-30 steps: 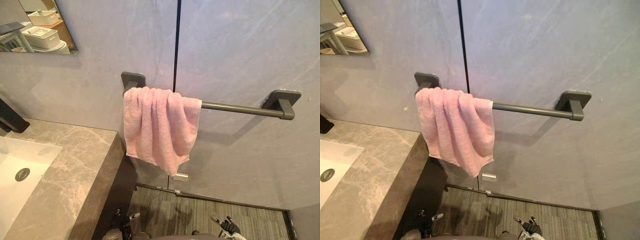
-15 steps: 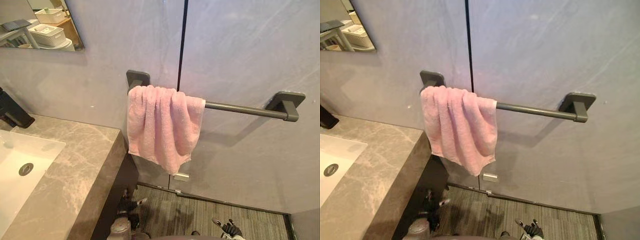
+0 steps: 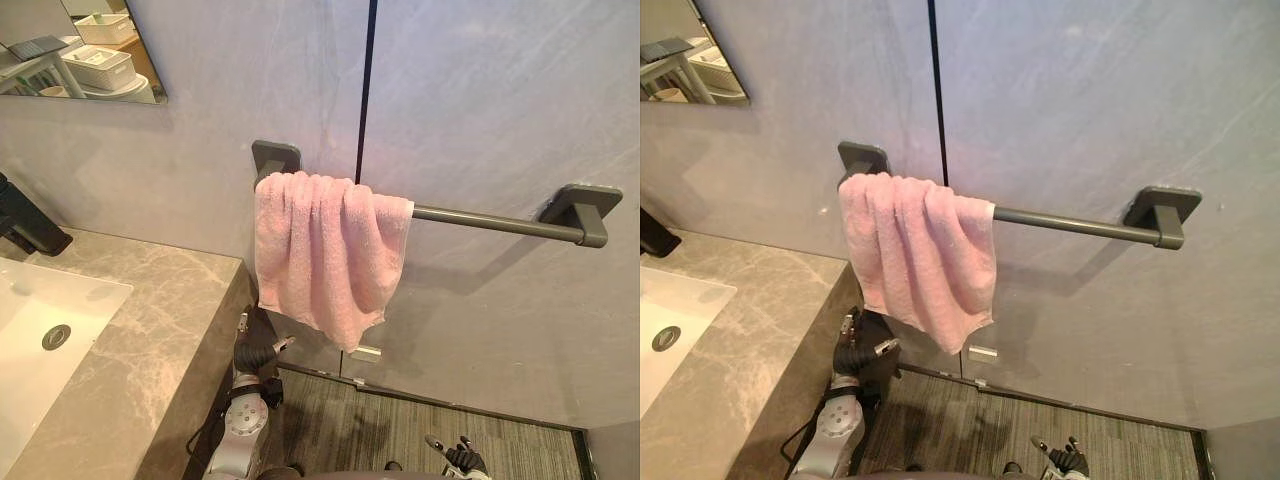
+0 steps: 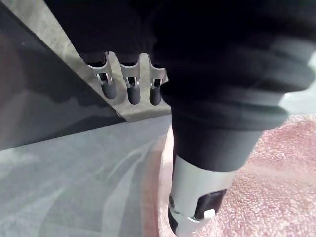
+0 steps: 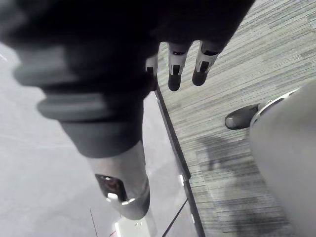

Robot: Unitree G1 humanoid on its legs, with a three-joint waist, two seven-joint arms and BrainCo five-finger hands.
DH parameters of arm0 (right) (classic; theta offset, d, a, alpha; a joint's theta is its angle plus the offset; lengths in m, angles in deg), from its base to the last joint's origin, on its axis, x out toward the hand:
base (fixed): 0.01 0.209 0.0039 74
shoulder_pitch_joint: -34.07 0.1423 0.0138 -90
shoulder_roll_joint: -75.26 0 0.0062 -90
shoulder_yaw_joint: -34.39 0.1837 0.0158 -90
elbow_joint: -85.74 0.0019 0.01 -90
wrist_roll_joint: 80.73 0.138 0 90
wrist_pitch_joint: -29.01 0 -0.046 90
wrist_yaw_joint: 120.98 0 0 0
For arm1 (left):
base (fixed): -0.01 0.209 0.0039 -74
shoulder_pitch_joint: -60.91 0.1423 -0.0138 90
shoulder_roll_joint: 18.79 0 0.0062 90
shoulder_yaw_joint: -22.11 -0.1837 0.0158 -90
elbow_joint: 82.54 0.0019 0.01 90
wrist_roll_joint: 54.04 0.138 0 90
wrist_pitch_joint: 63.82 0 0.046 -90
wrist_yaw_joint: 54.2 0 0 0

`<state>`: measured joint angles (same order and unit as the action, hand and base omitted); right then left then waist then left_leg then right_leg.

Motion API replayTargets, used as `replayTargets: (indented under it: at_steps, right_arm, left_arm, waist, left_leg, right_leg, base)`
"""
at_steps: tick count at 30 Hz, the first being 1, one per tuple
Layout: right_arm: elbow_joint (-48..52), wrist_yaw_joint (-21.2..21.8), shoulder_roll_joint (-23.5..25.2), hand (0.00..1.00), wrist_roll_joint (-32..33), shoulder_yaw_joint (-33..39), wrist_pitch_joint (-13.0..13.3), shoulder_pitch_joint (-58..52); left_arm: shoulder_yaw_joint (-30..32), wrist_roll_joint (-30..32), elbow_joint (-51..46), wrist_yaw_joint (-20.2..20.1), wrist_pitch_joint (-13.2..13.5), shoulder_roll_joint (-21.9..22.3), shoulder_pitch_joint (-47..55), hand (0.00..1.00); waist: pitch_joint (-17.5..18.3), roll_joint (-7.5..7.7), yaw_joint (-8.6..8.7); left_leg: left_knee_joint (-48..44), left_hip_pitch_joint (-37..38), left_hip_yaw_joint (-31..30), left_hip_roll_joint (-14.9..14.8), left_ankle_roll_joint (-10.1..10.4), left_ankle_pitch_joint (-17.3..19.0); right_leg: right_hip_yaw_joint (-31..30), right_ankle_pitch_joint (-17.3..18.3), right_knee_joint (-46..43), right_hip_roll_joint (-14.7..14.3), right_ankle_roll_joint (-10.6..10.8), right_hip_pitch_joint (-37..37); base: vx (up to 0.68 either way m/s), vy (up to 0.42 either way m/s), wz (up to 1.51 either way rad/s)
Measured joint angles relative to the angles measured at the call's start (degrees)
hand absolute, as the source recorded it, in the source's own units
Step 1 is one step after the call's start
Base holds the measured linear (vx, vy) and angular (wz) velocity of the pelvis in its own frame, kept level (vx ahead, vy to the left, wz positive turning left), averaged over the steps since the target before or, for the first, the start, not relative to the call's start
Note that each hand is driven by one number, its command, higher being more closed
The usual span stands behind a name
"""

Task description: Organize washtable

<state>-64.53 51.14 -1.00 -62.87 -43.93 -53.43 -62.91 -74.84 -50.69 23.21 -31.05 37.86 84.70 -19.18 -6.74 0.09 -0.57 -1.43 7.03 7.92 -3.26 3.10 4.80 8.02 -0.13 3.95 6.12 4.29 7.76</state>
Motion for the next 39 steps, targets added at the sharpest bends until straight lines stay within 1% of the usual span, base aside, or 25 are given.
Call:
replayTargets:
  at_steps: [1,5,10,12,14,20,24,25,30,31,35,39]
  right_arm:
    - [0.13,-0.31,-0.25,0.00,0.05,-0.91,0.00,-0.09]
    - [0.38,-0.71,-0.31,0.00,0.05,-1.03,0.00,-0.20]
    - [0.38,-0.70,-0.38,0.00,0.05,-1.08,-0.01,-0.67]
    - [0.60,-0.66,-0.47,0.00,0.05,-1.48,0.01,-0.66]
    - [0.88,-0.64,-0.49,0.00,0.04,-1.51,0.01,-0.66]
    - [0.91,0.12,-0.75,0.00,0.03,-1.59,-0.07,-0.82]
    - [0.90,0.56,-1.27,0.00,-0.10,-1.66,-0.20,-0.95]
    - [0.90,0.58,-1.42,0.00,-0.21,-1.74,-0.21,-0.97]
    - [0.86,0.61,-1.74,0.00,-0.40,-1.72,-0.26,-1.88]
    - [0.87,0.62,-1.76,0.00,-0.43,-1.72,-0.25,-1.88]
    - [0.87,0.67,-1.85,0.00,-0.46,-1.70,-0.25,-1.89]
    - [0.91,0.71,-1.80,0.00,-0.45,-1.76,-0.26,-1.88]
  left_arm:
    - [0.34,1.75,-1.27,1.04,-0.01,0.04,0.32,0.00]
    - [1.69,3.65,-3.96,3.18,-0.05,-0.01,0.30,0.00]
    - [2.66,4.03,-6.24,3.99,-0.06,0.00,0.29,0.00]
    - [3.03,4.13,-7.17,4.48,-0.07,-0.02,0.24,0.00]
    - [3.55,4.19,-7.26,4.53,-0.09,-0.16,0.18,0.00]
    - [4.32,3.82,-7.25,4.24,-0.12,-1.25,-1.97,0.00]
    - [4.34,2.84,-7.19,3.04,-0.10,-1.74,-3.91,0.00]
    - [4.33,2.44,-7.08,2.93,-0.11,-2.38,-4.59,0.00]
    - [4.44,1.93,-5.45,1.96,-0.11,-3.19,-6.58,0.00]
    - [4.40,1.92,-5.18,1.93,-0.10,-3.39,-6.65,1.00]
    - [4.66,1.77,-3.41,1.75,-0.20,-3.74,-7.88,1.00]
    - [4.23,1.78,-1.48,0.61,-0.52,-4.54,-9.25,1.00]
  waist:
    - [0.01,0.01,-0.04]
    - [0.23,0.03,0.02]
    - [1.48,-0.13,0.24]
    - [1.51,-0.13,0.87]
    - [1.51,-0.13,1.40]
    - [1.56,-0.15,1.53]
    - [1.61,-0.07,2.36]
    - [1.61,-0.08,2.86]
    - [1.68,-0.07,2.89]
    - [1.68,-0.08,2.93]
    - [1.74,-0.02,2.94]
    - [2.84,-0.04,3.33]
  left_leg:
    - [0.29,0.32,0.22,0.00,0.00,0.00]
    - [0.73,0.92,0.51,0.05,0.00,0.01]
    - [1.00,1.08,0.84,0.04,-0.01,0.02]
    - [1.02,1.32,0.93,0.03,-0.01,0.02]
    - [1.04,1.56,1.06,0.02,-0.01,0.04]
    - [1.15,1.55,2.79,0.02,-0.01,0.07]
    - [1.15,1.52,2.87,0.06,-0.01,0.06]
    - [1.16,1.47,2.87,0.07,-0.01,0.06]
    - [1.14,1.27,2.83,0.12,-0.01,0.06]
    - [1.12,1.23,2.84,0.13,-0.01,0.06]
    - [0.92,1.08,2.96,0.17,-0.01,0.05]
    - [0.88,0.14,3.25,0.30,-0.03,0.05]
  right_leg:
    - [-0.17,-0.02,0.06,0.00,0.01,0.11]
    - [-0.34,-0.02,0.19,0.01,0.01,0.43]
    - [-0.55,-0.03,0.28,0.01,0.00,0.35]
    - [-0.63,-0.08,0.28,0.01,-0.06,0.54]
    - [-0.73,-0.15,0.31,0.01,-0.12,0.72]
    - [-2.13,-1.37,1.39,-0.02,0.00,0.14]
    - [-2.22,-1.39,1.40,-0.02,0.02,0.02]
    - [-2.23,-1.40,1.43,-0.02,0.02,-0.05]
    - [-2.24,-1.54,1.68,-0.02,0.01,-0.13]
    - [-2.26,-1.57,1.68,-0.02,0.01,-0.18]
    - [-2.57,-1.85,1.70,0.02,0.11,-0.34]
    - [-3.63,-2.48,1.72,0.02,0.05,-1.84]
  base:
    - [-0.01,-0.016,-0.06]
    - [-0.01,-0.012,-0.03]
    - [-0.01,-0.006,-0.01]
    - [-0.02,-0.012,-0.01]
    - [-0.06,-0.026,-0.06]
    - [-0.05,-0.025,-0.15]
    - [-0.01,-0.006,-0.01]
    - [0.00,0.000,0.00]
    - [-0.01,-0.013,0.00]
    - [0.00,0.000,0.00]
    - [-0.03,-0.019,-0.02]
    - [-0.04,-0.022,-0.14]
